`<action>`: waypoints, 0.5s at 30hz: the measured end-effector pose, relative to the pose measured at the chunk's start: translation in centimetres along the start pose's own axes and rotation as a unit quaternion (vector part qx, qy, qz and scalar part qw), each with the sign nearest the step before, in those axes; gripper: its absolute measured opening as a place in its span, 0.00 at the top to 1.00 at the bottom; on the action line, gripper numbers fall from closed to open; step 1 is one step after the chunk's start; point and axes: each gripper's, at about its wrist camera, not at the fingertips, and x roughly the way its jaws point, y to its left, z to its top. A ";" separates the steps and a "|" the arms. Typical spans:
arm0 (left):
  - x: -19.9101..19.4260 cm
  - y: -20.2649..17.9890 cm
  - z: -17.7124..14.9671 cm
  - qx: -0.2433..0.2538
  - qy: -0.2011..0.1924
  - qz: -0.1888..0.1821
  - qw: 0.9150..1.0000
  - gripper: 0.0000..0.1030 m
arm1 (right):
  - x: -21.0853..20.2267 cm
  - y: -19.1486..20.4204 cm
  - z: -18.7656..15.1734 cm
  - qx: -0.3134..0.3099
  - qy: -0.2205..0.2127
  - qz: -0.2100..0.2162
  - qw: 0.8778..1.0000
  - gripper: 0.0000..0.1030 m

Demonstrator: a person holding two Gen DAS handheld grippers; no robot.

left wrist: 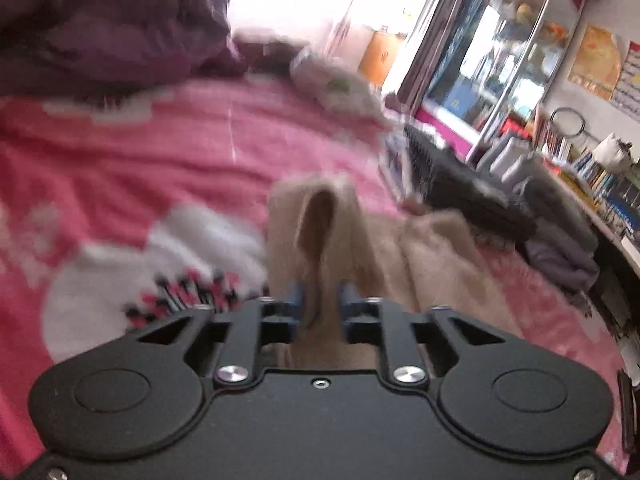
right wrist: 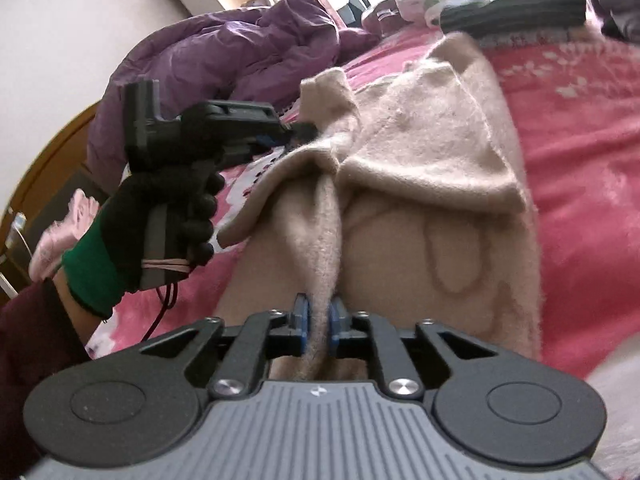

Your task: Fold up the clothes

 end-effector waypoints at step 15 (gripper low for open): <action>3.4 2.1 2.8 -0.024 0.008 -0.065 0.998 0.86 | 0.7 -0.1 -0.5 -0.004 0.004 0.001 1.000 0.90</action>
